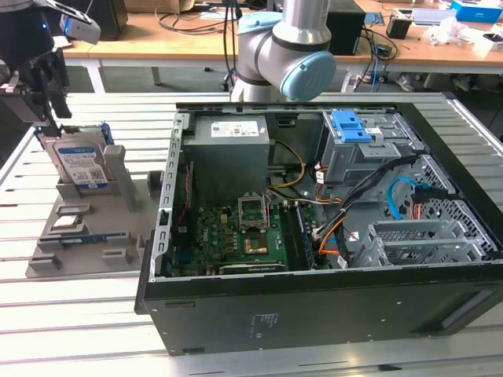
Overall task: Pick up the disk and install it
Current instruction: 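Pick up the disk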
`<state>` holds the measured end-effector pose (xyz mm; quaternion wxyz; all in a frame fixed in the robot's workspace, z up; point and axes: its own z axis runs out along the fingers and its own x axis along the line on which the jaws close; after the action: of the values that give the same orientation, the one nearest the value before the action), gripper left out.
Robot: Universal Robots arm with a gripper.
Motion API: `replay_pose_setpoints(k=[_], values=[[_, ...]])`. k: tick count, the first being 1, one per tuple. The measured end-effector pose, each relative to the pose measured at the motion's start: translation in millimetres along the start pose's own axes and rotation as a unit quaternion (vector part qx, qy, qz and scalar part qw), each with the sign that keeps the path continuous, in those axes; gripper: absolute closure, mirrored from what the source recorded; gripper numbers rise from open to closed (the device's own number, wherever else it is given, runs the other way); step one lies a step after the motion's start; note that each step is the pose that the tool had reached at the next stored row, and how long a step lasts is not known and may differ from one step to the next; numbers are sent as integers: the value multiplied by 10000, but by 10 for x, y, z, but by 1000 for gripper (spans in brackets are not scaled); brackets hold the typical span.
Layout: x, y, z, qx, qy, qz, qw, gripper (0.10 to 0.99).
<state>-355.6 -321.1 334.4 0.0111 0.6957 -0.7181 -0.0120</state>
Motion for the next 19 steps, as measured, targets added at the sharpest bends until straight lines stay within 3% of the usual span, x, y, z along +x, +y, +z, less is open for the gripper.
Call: replay_pose_setpoints(k=[14,19], values=[[-35,30,224,0,1,-101,9999,545],[-60,27,361,-1,3,-131,9999,545]])
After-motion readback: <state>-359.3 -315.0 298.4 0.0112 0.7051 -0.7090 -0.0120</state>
